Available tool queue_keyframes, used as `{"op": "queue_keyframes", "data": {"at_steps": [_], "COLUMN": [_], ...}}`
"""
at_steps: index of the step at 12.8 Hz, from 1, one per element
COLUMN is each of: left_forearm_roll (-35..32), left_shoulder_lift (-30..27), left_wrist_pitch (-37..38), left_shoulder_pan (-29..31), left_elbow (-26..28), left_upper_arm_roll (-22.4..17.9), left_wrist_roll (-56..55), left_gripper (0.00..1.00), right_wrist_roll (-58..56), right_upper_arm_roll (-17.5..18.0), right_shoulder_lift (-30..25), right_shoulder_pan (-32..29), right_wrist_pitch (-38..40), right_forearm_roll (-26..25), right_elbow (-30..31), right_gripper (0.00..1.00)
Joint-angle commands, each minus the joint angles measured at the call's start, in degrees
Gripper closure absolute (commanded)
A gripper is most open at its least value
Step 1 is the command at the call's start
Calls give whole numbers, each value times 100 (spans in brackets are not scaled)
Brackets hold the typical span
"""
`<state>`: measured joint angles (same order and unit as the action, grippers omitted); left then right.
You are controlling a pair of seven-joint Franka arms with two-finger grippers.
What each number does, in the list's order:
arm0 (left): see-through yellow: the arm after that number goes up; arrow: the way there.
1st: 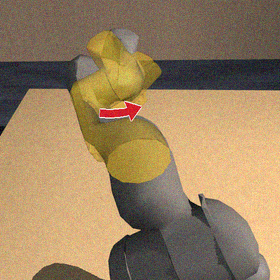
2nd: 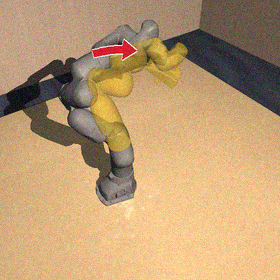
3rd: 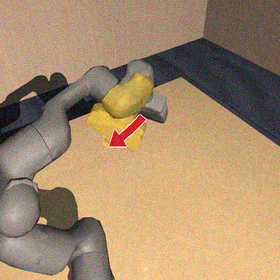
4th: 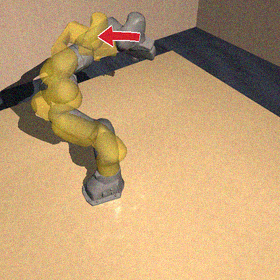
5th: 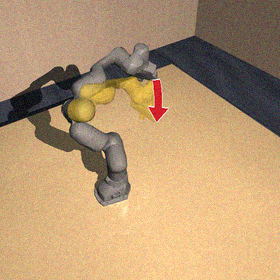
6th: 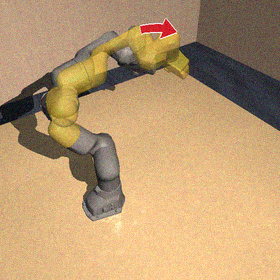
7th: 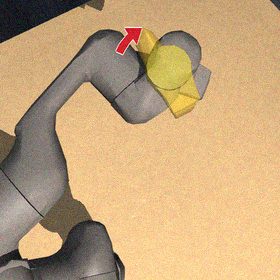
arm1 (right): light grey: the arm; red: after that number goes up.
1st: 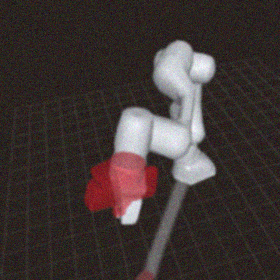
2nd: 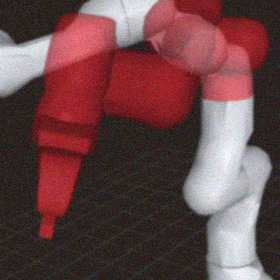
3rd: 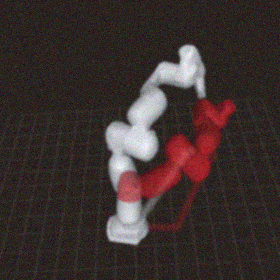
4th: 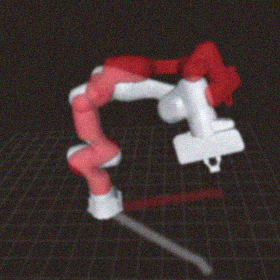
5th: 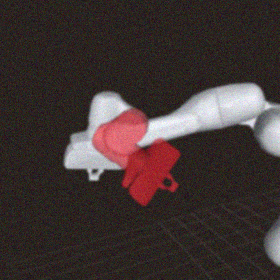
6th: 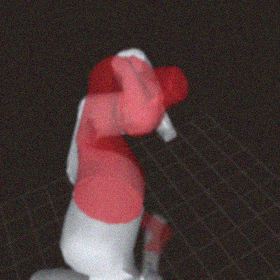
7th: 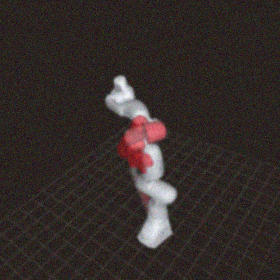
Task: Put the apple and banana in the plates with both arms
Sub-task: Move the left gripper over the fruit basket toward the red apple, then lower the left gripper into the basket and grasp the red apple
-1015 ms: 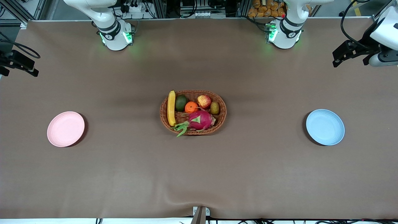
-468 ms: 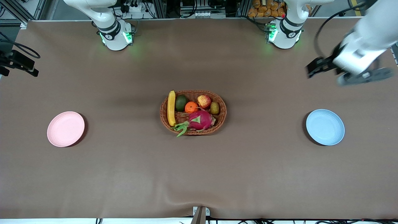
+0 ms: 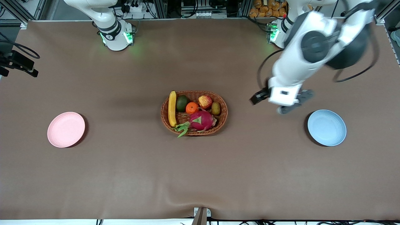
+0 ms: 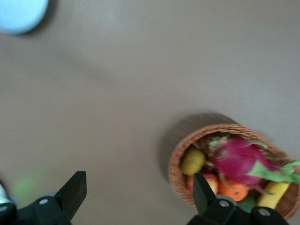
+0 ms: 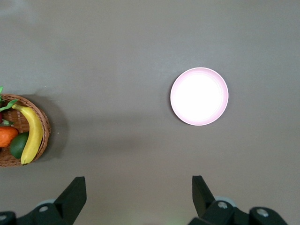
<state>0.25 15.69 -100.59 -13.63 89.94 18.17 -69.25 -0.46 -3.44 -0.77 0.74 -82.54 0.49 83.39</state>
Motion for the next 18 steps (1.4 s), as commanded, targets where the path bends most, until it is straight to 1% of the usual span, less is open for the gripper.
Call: {"op": "queue_keyframes", "data": {"at_steps": [1,2,5,7,9,12,13,15,18], "left_forearm_roll": [-208,-357,-367,-367,-402,-709,-789,-789,-789], "left_shoulder_lift": [547,714,1233,1427,1612,1901,1981,2130,2219], "left_wrist_pitch": [-338,-426,-742,-822,-1145,-1507,-1629,-1832,-1955], "left_shoulder_pan": [-577,-667,-1193,-1405,-1642,-1836,-1836,-1845,-1836], "left_elbow": [-178,-187,-179,-152,-65,-29,-29,-38,-29], "left_upper_arm_roll": [-33,-15,-33,-24,-59,-68,-68,-59,-50], "left_wrist_roll": [-2110,-2841,-4329,-4912,-5535,-5898,-5968,-5986,-5995], "left_gripper": [0,0,0,0,0,1,6,7,12], "right_wrist_roll": [-16,-7,-7,-7,-7,-7,-7,-7,-7], "right_upper_arm_roll": [-7,-16,-25,-34,-34,-34,-25,-25,-25], "right_shoulder_lift": [50,50,50,50,50,59,59,59,59], "right_shoulder_pan": [-21,-39,-92,-92,-92,-92,-92,-83,-92], "right_wrist_pitch": [-16,-8,-16,-8,-17,-17,-17,-17,-8], "right_forearm_roll": [48,48,74,65,65,74,83,83,83], "right_elbow": [-165,-166,-166,-166,-166,-165,-166,-166,-157], "right_gripper": [0,0,0,0,0,0,0,0,0]}}
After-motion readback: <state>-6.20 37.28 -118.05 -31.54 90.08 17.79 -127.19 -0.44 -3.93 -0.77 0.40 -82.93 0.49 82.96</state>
